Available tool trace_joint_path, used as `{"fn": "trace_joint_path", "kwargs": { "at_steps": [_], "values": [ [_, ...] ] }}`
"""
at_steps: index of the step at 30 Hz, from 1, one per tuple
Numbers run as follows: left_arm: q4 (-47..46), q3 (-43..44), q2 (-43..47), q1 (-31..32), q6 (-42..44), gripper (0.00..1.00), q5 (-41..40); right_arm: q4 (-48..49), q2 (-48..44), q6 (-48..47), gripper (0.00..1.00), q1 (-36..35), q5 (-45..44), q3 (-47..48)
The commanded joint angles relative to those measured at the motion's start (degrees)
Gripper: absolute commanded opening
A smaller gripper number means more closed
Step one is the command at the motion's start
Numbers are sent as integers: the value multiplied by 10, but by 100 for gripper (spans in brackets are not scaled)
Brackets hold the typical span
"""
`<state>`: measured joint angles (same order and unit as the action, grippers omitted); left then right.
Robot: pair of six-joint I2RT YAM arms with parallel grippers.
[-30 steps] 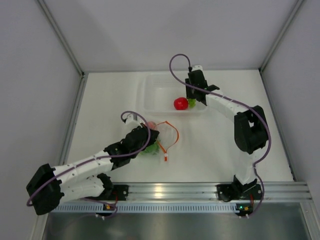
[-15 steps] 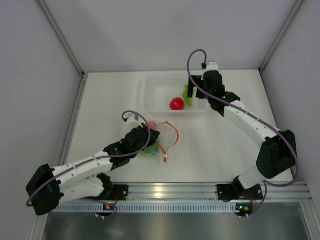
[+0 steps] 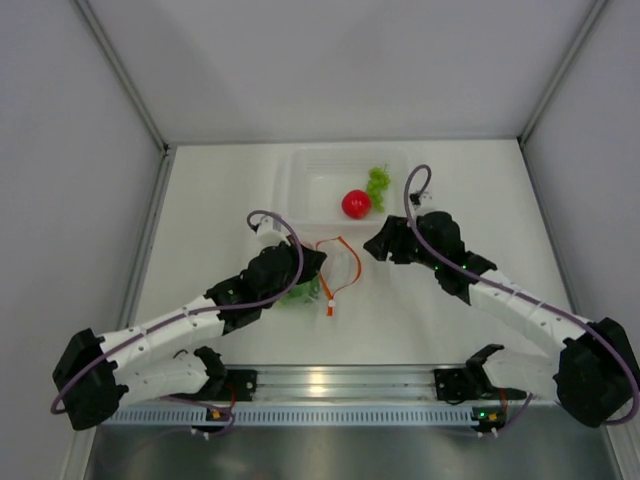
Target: Open the zip-top bag and remove the fake food
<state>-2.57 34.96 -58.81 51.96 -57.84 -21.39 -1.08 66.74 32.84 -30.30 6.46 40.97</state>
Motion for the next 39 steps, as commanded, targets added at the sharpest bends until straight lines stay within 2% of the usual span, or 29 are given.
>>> {"fn": "trace_joint_path", "kwargs": {
  "at_steps": [1,6,12,15,20,23,28,33,39],
  "values": [
    [-27,45,-13,2,21,0,20,145,-61,77,65,-53,29,-47],
    [-29,70,-24,2,25,0,48,227,-85,102,61,-117,-16,-119],
    [-29,84,-23,2,19,0,93,273,-38,97,56,-172,-58,-124],
    [-29,86,-18,2,20,0,112,282,-3,76,58,-195,-61,-111],
    [-29,79,-10,2,22,0,154,282,37,66,62,-235,-152,-97],
    [-29,70,0,2,19,0,161,300,47,91,69,-255,-188,-101],
    [-29,69,-1,2,26,0,185,337,77,97,74,-279,-193,-99],
    [-29,82,-18,2,37,0,230,482,77,110,76,-284,-155,-148],
    [-43,89,-28,2,36,0,254,458,113,94,74,-286,-152,-124]
  ]
}}
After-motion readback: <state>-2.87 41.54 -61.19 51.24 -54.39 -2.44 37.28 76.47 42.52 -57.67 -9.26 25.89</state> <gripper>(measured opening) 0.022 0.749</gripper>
